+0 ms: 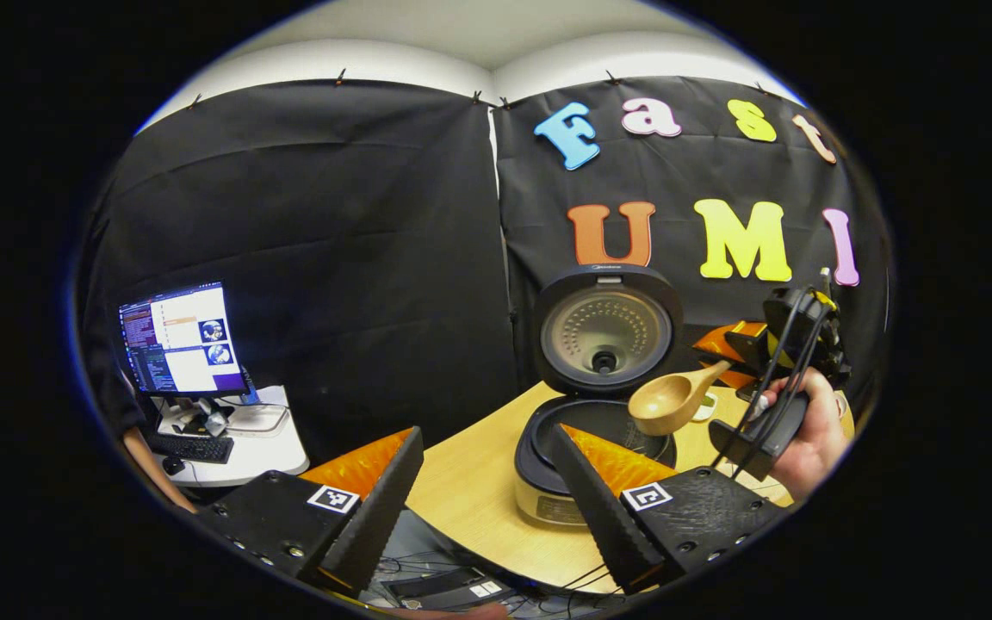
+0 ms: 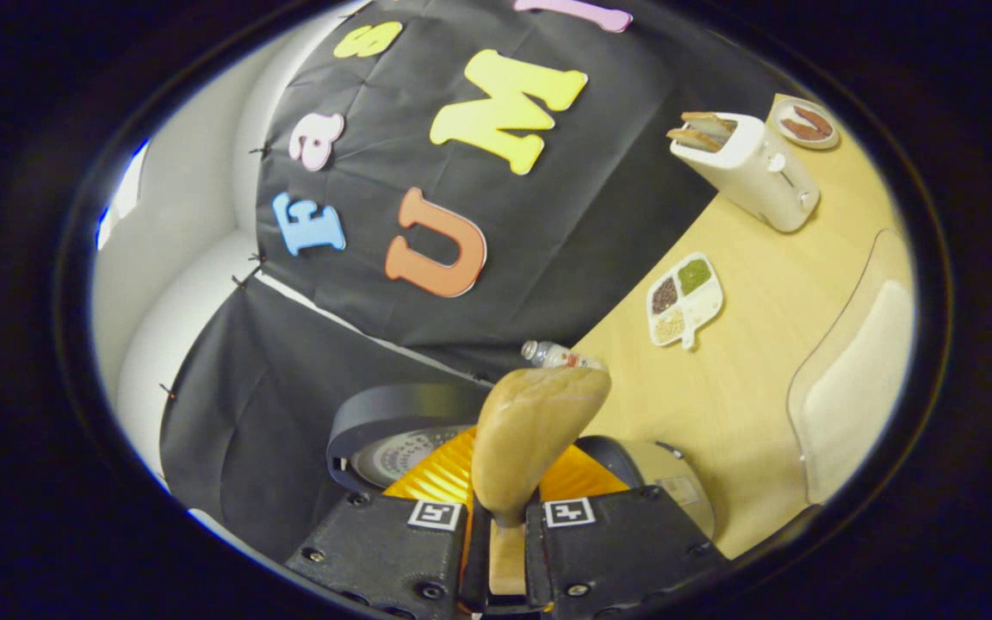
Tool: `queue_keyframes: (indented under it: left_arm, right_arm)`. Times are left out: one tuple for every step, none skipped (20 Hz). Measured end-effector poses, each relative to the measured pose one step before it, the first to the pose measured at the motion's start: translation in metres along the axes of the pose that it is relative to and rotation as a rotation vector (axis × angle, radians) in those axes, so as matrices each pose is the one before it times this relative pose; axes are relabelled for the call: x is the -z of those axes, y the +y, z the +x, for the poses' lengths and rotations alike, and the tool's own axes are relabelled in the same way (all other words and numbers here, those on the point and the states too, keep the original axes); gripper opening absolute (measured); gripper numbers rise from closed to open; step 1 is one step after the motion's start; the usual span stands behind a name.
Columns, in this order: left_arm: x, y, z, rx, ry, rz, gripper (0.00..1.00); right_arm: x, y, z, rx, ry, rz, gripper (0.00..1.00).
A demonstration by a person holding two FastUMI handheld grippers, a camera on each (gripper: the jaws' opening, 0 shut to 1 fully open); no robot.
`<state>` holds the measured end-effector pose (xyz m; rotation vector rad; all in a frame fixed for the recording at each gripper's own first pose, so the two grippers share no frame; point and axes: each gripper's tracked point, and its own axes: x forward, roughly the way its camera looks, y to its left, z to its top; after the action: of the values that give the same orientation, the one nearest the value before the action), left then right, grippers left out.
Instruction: Close the left gripper, press the button to open the rice cooker; take a wooden spoon from the chopstick holder with the right hand, scoop a spoonful of rice and pour it into the rice cooker, then put the wooden spoon back into the chopstick holder.
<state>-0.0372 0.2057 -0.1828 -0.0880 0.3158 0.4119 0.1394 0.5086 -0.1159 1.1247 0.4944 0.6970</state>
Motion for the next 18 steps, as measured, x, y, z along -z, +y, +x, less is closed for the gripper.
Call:
queue_keyframes:
  left_arm:
    - [-0.00342, -0.00712, -0.00006, 0.01277, -0.00590, 0.00296, 0.96]
    - [-0.00260, -0.00950, -0.00020, 0.01742, -0.00303, 0.00039, 0.96]
    - [-0.00178, -0.00868, 0.00042, 0.01860, -0.00241, 0.00108, 0.96]
    - [-0.00220, -0.00919, 0.00055, 0.01415, -0.00453, 0.00307, 0.95]
    - [-0.00053, -0.00940, -0.00034, 0.01956, 0.00031, 0.00267, 0.96]
    - [-0.00183, -0.00985, 0.00012, 0.01781, -0.00317, 0.00457, 0.96]
    - [-0.00061, -0.00887, 0.00060, 0.01758, -0.00128, 0.00826, 0.96]
    - [-0.00095, -0.00804, 0.00097, 0.01208, -0.00292, 0.00854, 0.96]
    - [-0.00257, -0.00698, 0.00030, 0.01313, -0.00501, 0.00345, 0.96]
    - [-0.00087, -0.00911, 0.00059, 0.01564, 0.00132, -0.00226, 0.95]
    - [-0.00176, -0.00684, 0.00058, 0.01212, 0.00147, -0.00326, 0.96]
    - [-0.00121, -0.00639, 0.00032, 0.00681, -0.00118, 0.00036, 0.96]
    - [-0.00007, -0.00653, 0.00131, 0.00678, 0.00222, 0.00360, 0.96]
    - [-0.00076, -0.00595, 0.00105, 0.00591, 0.00067, 0.00539, 0.95]
    - [-0.00095, -0.00492, 0.00079, 0.00488, 0.00165, 0.00620, 0.95]
    - [-0.00280, -0.00527, 0.00048, 0.00370, -0.00246, 0.00947, 0.95]
    - [-0.00120, -0.00472, -0.00105, 0.00263, -0.00157, 0.00724, 0.95]
    - [-0.00010, -0.00449, 0.00050, 0.00142, 0.00266, 0.00449, 0.95]
  right_arm:
    - [-0.02430, -0.00594, -0.01669, 0.00510, -0.03854, 0.00545, 0.22]
    - [-0.02187, -0.00710, -0.01116, 0.01309, -0.02796, 0.00530, 0.22]
    - [-0.02702, -0.01083, -0.01559, 0.02142, -0.03983, -0.00056, 0.22]
    - [-0.02985, -0.01302, -0.01438, 0.02735, -0.04628, -0.03042, 0.22]
    - [-0.03035, -0.01726, -0.01424, 0.03098, -0.04704, -0.04044, 0.22]
    - [-0.03080, -0.02062, -0.01256, 0.03043, -0.04906, -0.02611, 0.22]
    - [-0.02666, -0.02124, -0.01183, 0.03818, -0.03664, -0.02083, 0.22]
    - [-0.02300, -0.02378, -0.00870, 0.03792, -0.03748, -0.01597, 0.22]
    - [-0.02170, -0.02782, -0.00500, 0.05195, -0.03229, -0.03071, 0.22]
    - [-0.01761, -0.02597, -0.00478, 0.04863, -0.03170, -0.03248, 0.22]
    - [-0.01492, -0.02366, -0.00310, 0.03388, -0.02829, -0.02935, 0.22]
    - [-0.01062, -0.02234, -0.00152, 0.04373, -0.01372, -0.03911, 0.22]
    - [-0.00751, -0.02173, 0.00084, 0.03972, -0.01663, -0.03582, 0.22]
    - [-0.00605, -0.01769, 0.00229, 0.03248, -0.01994, -0.02886, 0.22]
    - [-0.00269, -0.01581, 0.00330, 0.02858, -0.00492, -0.02020, 0.22]
    - [-0.00265, -0.01152, 0.00419, 0.01517, -0.00785, -0.01523, 0.22]
    - [0.00384, -0.01117, 0.00766, 0.02241, 0.00438, -0.01776, 0.22]
    - [0.00410, -0.00708, 0.00558, 0.01685, 0.00955, -0.01685, 0.22]
